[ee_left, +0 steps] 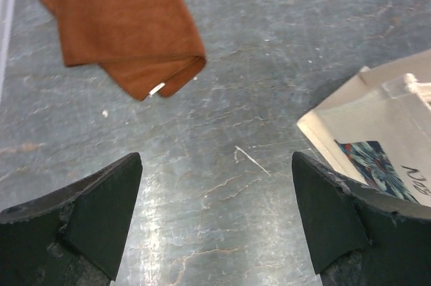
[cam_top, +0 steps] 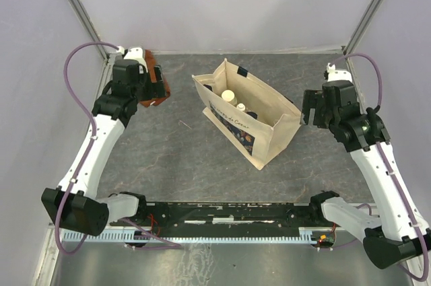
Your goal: Place the personal care products into the canvas bag
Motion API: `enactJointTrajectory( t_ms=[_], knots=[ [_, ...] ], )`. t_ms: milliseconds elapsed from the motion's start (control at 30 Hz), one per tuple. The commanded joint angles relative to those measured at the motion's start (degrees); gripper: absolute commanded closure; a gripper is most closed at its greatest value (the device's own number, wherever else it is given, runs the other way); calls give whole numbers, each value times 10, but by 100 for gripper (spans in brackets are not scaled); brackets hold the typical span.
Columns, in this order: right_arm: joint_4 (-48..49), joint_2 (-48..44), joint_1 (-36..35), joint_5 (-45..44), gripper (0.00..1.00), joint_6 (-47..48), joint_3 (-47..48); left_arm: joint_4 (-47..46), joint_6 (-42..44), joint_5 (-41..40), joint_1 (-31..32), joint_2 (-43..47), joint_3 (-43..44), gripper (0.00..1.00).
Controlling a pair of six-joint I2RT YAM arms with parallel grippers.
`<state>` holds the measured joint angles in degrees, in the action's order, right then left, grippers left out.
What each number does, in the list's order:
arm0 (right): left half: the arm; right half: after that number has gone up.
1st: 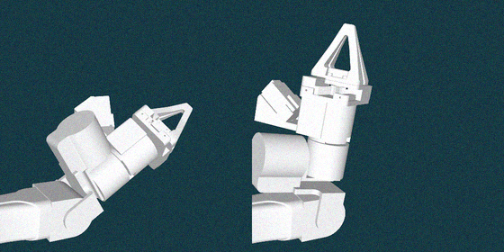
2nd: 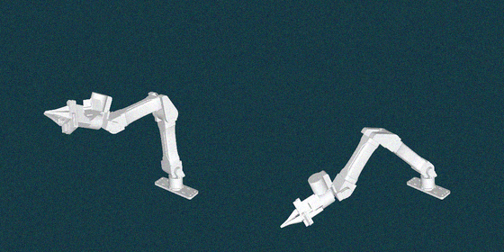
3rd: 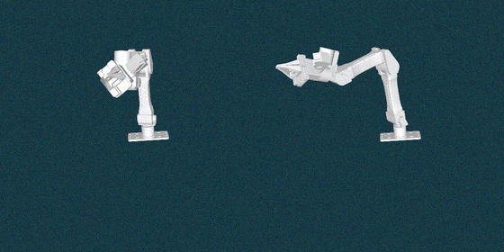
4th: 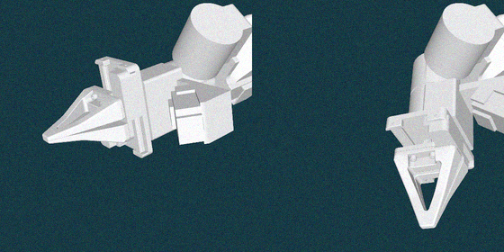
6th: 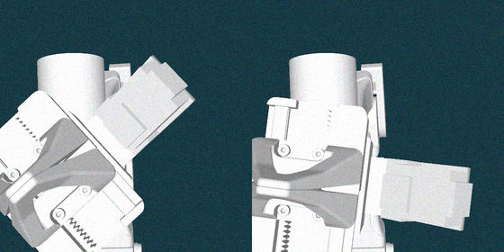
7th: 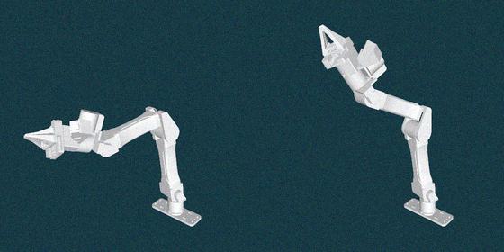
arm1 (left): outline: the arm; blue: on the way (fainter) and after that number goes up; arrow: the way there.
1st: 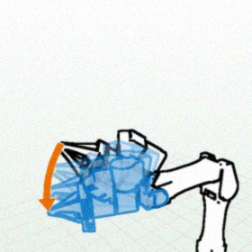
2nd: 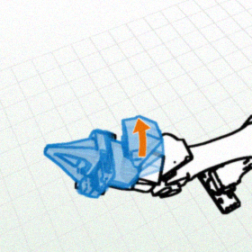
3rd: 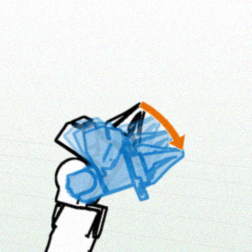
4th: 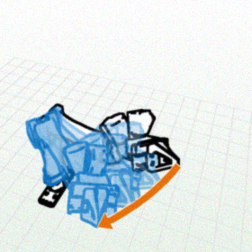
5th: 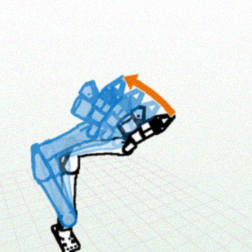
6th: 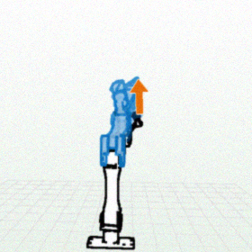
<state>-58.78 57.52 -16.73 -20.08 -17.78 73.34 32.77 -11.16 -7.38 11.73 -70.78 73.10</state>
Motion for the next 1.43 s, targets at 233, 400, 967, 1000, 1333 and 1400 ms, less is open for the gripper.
enactJointTrajectory(
  t_ms=[233,400,967,1000,1333,1400],
  knots=[
    [-44,-34,3,-24,0,-8,-14,-18,-85,-133,3,52,-41,2],
    [-77,-43,2,-43,0,-3,20,-13,-93,-139,3,53,-42,1],
    [-118,-39,2,-58,0,-8,61,8,-86,-178,3,48,-37,0],
    [-117,-39,2,-57,0,-8,62,7,-84,-174,3,48,-37,0],
    [-115,-38,2,-56,0,-5,65,8,-84,-172,3,48,-35,0],
    [-114,-39,2,-56,0,-4,66,7,-87,-173,4,46,-34,0]
  ],
)
